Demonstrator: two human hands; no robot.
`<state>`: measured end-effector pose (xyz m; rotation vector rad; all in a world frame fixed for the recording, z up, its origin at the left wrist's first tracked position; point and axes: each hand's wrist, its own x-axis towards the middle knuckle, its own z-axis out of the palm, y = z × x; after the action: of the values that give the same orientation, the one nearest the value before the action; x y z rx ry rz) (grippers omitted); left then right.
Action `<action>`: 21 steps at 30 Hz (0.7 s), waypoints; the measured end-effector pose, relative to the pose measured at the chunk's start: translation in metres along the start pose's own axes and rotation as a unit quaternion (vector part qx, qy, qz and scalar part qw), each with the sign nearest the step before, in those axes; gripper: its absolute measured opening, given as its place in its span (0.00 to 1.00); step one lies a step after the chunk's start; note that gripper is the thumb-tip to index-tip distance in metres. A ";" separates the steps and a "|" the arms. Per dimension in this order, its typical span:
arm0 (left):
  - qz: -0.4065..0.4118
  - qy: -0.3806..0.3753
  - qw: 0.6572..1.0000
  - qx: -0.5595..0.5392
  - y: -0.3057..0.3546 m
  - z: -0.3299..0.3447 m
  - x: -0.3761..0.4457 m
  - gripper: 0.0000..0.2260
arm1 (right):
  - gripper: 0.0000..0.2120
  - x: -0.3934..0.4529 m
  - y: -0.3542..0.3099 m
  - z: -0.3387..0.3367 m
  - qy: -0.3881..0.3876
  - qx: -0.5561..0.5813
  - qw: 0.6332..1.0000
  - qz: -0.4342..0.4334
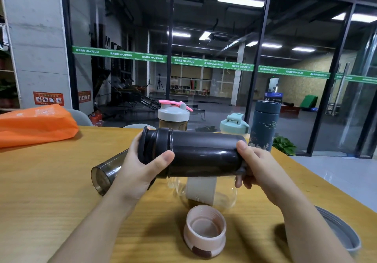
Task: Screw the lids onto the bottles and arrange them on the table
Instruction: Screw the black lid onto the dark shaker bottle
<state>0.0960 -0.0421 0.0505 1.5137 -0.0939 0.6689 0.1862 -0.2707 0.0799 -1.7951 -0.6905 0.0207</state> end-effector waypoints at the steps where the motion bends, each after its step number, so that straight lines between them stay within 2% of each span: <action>1: -0.001 0.003 1.000 -0.004 0.000 0.000 0.000 0.48 | 0.26 -0.001 -0.001 0.000 -0.003 0.017 1.000 -0.008; 3: -0.009 0.015 1.000 -0.021 -0.001 -0.002 0.001 0.46 | 0.26 -0.001 0.000 -0.001 -0.021 0.040 0.999 -0.021; 6: -0.020 0.030 0.998 -0.043 -0.002 -0.006 0.003 0.46 | 0.42 0.000 0.003 -0.003 -0.045 0.030 0.998 -0.038; 9: -0.037 0.026 0.998 -0.047 -0.004 -0.007 0.004 0.41 | 0.46 0.000 0.005 -0.003 -0.048 0.005 0.996 -0.072; 13: -0.061 0.022 0.997 -0.051 -0.003 -0.004 0.004 0.32 | 0.45 0.001 0.004 -0.004 -0.064 0.002 0.994 -0.087; 17: -0.073 0.035 0.995 -0.064 -0.003 -0.003 0.003 0.30 | 0.40 0.000 0.003 -0.004 -0.053 0.012 0.995 -0.085; 21: -0.069 0.031 0.995 -0.065 -0.001 -0.003 0.003 0.28 | 0.40 0.000 0.004 -0.003 -0.032 -0.013 0.994 -0.099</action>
<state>0.0980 -0.0384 0.0511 1.3594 0.0139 0.5868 0.1893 -0.2739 0.0781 -1.7499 -0.9162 -0.0649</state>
